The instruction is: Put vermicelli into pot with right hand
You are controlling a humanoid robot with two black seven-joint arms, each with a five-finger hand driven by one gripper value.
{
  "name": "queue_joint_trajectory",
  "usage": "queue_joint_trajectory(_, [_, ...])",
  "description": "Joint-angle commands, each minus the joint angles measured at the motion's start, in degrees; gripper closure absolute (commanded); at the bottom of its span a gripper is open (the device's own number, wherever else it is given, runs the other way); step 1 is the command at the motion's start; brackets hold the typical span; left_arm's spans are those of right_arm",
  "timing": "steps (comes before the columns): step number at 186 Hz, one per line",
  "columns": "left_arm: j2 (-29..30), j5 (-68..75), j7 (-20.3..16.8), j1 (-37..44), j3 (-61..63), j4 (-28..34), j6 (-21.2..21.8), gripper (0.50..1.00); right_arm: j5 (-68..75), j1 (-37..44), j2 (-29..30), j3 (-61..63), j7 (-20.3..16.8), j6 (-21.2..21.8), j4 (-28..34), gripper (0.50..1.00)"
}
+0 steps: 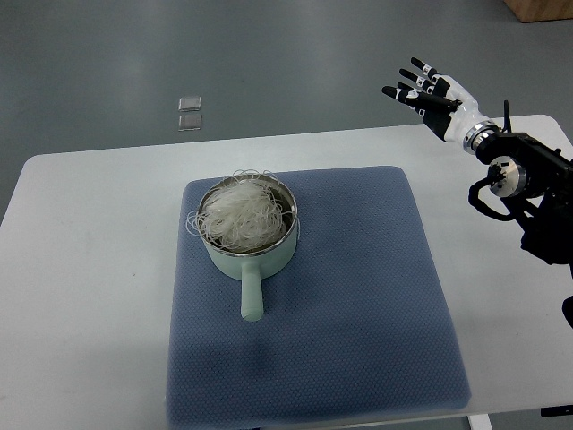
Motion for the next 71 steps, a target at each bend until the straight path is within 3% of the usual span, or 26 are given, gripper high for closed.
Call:
queue_joint_trajectory(1, [0.0, 0.0, 0.0, 0.0, -0.13, -0.1, -0.01, 0.5, 4.63, -1.94, 0.03, 0.4, -0.07, 0.55, -0.04, 0.564])
queue_joint_trajectory(71, [0.0, 0.0, 0.0, 0.09, -0.39, 0.25, -0.01, 0.5, 7.7, -6.6, 0.12, 0.48, 0.63, 0.2, 0.05, 0.564])
